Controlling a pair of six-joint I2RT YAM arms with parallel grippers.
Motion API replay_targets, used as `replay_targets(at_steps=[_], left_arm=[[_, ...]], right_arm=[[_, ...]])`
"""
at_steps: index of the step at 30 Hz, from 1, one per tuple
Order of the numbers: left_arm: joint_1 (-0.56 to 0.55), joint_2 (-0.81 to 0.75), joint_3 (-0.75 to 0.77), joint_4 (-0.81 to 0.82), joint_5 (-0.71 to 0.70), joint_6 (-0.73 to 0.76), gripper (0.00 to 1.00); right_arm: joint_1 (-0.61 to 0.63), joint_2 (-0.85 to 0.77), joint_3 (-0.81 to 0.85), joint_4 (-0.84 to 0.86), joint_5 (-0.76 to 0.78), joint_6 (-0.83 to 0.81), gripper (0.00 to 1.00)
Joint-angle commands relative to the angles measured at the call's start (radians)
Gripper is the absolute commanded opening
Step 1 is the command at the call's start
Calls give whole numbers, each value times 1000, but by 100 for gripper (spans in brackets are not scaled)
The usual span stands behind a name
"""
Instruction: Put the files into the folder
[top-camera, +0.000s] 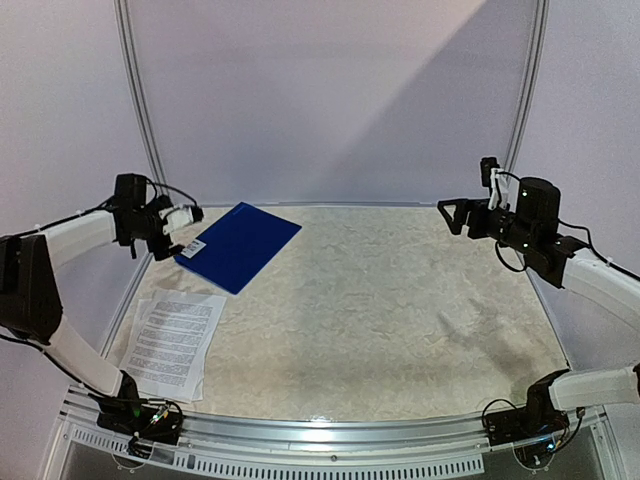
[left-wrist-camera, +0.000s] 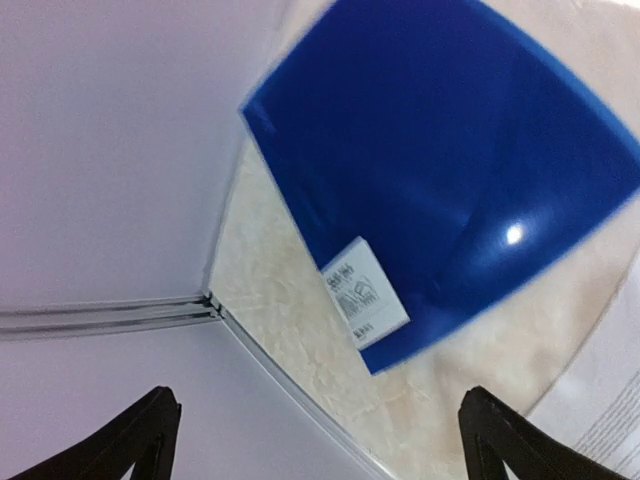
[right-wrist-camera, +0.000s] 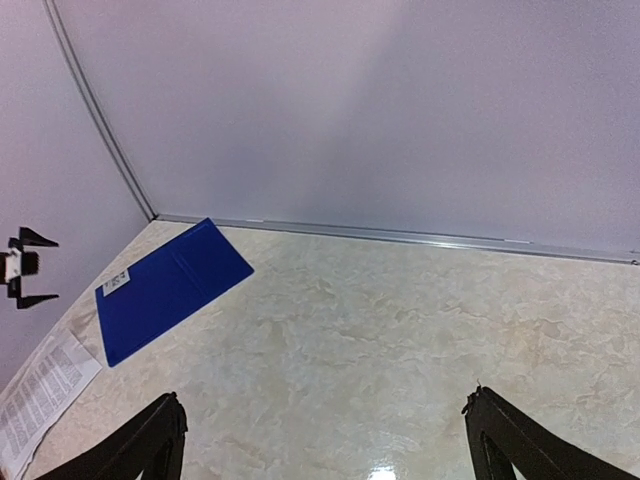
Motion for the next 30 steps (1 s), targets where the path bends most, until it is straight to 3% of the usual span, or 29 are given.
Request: replay_targets(at_steps=[1, 8, 13, 20, 30], left_arm=[[-5, 71, -130, 117, -127, 530, 97], [-5, 240, -162, 362, -143, 665, 72], [-5, 328, -239, 568, -143, 750, 63], [-5, 422, -218, 642, -213, 749, 57], [-26, 454, -238, 741, -179, 751, 53]], right_arm=[[55, -10, 22, -1, -5, 23, 99], [89, -1, 22, 9, 3, 27, 99], [92, -10, 22, 11, 18, 21, 99], [91, -6, 31, 41, 0, 24, 99], [90, 5, 42, 64, -30, 31, 99]])
